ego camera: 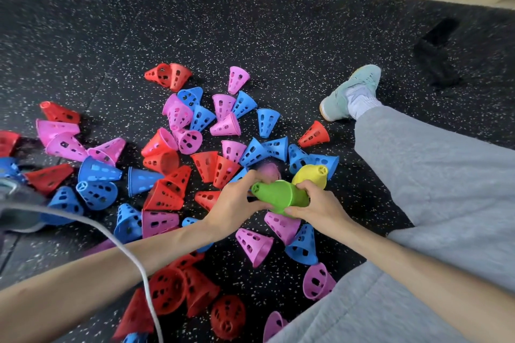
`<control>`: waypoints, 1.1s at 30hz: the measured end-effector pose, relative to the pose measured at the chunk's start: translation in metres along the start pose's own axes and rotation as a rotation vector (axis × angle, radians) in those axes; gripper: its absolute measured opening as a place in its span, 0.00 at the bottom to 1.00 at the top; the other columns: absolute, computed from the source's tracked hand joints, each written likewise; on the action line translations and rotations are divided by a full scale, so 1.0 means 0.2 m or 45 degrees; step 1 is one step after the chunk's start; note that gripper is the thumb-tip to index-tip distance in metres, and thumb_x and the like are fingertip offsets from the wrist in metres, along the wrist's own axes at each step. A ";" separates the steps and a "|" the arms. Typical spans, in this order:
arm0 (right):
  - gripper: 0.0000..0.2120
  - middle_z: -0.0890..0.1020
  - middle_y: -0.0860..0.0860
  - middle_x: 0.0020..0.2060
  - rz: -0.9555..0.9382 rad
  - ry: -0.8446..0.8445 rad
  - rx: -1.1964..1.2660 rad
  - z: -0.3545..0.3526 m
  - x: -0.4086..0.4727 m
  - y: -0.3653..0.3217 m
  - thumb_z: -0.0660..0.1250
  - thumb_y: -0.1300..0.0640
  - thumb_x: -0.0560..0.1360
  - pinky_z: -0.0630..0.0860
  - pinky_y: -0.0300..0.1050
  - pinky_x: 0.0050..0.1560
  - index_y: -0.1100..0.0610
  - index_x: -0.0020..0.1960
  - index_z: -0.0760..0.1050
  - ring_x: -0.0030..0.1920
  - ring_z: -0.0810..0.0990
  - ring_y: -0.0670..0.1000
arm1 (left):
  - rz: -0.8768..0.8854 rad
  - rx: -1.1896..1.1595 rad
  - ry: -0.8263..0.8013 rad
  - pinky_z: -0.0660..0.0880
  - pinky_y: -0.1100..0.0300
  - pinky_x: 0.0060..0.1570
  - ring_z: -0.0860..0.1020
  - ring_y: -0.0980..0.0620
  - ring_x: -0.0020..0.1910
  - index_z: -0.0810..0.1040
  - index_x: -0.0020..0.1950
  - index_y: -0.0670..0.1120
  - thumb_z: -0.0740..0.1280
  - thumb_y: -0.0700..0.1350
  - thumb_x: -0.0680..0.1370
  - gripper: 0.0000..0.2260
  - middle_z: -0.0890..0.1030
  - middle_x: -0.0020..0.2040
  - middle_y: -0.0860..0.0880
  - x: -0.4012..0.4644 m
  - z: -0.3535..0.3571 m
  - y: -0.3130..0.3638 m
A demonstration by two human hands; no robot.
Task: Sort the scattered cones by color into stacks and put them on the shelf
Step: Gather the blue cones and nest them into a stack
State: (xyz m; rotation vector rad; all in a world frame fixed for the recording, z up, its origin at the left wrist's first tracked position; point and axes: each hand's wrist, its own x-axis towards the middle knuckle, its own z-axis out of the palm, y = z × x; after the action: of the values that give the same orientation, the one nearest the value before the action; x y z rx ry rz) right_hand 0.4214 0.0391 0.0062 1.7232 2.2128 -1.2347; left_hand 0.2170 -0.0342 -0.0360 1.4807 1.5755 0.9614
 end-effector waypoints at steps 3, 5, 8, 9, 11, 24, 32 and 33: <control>0.32 0.80 0.50 0.62 -0.006 -0.053 -0.007 0.03 -0.01 0.00 0.76 0.47 0.74 0.71 0.41 0.51 0.52 0.74 0.70 0.53 0.75 0.45 | -0.003 0.046 -0.025 0.77 0.60 0.60 0.79 0.63 0.59 0.75 0.61 0.53 0.79 0.44 0.73 0.21 0.81 0.60 0.64 -0.04 -0.01 -0.03; 0.30 0.81 0.50 0.62 -0.006 -0.097 0.036 0.05 0.00 0.00 0.76 0.49 0.74 0.72 0.39 0.51 0.53 0.73 0.71 0.53 0.75 0.45 | -0.015 0.093 -0.053 0.78 0.55 0.60 0.80 0.61 0.59 0.74 0.63 0.56 0.78 0.46 0.74 0.21 0.81 0.62 0.62 -0.05 -0.02 -0.06; 0.28 0.79 0.48 0.59 -0.012 -0.126 0.150 0.07 0.02 -0.03 0.75 0.54 0.76 0.71 0.34 0.49 0.53 0.74 0.71 0.58 0.77 0.46 | -0.040 0.112 -0.022 0.78 0.52 0.60 0.80 0.59 0.58 0.73 0.62 0.59 0.78 0.46 0.74 0.22 0.81 0.61 0.61 -0.05 -0.04 -0.08; 0.28 0.79 0.48 0.59 -0.005 -0.132 0.192 0.08 0.04 -0.03 0.74 0.54 0.76 0.73 0.36 0.53 0.54 0.74 0.70 0.60 0.78 0.47 | -0.037 0.120 0.000 0.78 0.53 0.60 0.80 0.60 0.57 0.73 0.63 0.59 0.78 0.46 0.73 0.23 0.81 0.61 0.61 -0.05 -0.04 -0.08; 0.29 0.80 0.49 0.62 0.011 -0.156 0.239 0.11 0.07 -0.04 0.74 0.56 0.77 0.76 0.44 0.63 0.54 0.75 0.69 0.62 0.79 0.49 | -0.030 0.131 0.019 0.76 0.56 0.61 0.78 0.63 0.58 0.73 0.63 0.57 0.78 0.45 0.73 0.23 0.81 0.60 0.61 -0.05 -0.05 -0.08; 0.23 0.84 0.50 0.60 -0.054 -0.087 0.503 0.06 0.07 -0.09 0.69 0.54 0.81 0.78 0.52 0.65 0.51 0.74 0.72 0.60 0.83 0.47 | 0.010 0.074 0.053 0.76 0.54 0.61 0.77 0.58 0.60 0.77 0.70 0.57 0.76 0.48 0.76 0.23 0.80 0.62 0.59 0.01 0.03 -0.05; 0.18 0.82 0.52 0.62 -0.166 0.000 0.489 -0.05 -0.03 -0.13 0.69 0.57 0.80 0.77 0.34 0.60 0.49 0.70 0.77 0.59 0.80 0.42 | -0.012 0.110 -0.022 0.76 0.60 0.63 0.78 0.63 0.61 0.76 0.72 0.54 0.74 0.47 0.78 0.22 0.82 0.63 0.58 0.01 0.10 -0.06; 0.19 0.81 0.51 0.63 -0.195 0.011 0.439 -0.06 -0.03 -0.14 0.69 0.58 0.80 0.74 0.26 0.55 0.50 0.71 0.77 0.61 0.78 0.41 | -0.009 0.117 -0.019 0.75 0.62 0.64 0.78 0.63 0.61 0.77 0.71 0.54 0.74 0.47 0.78 0.22 0.82 0.62 0.59 0.01 0.09 -0.06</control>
State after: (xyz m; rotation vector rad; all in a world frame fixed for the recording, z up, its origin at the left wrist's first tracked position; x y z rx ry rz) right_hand 0.4041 0.0407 0.0313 1.6878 2.2803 -1.7354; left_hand 0.2272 -0.0324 -0.0551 1.5400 1.6321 0.8822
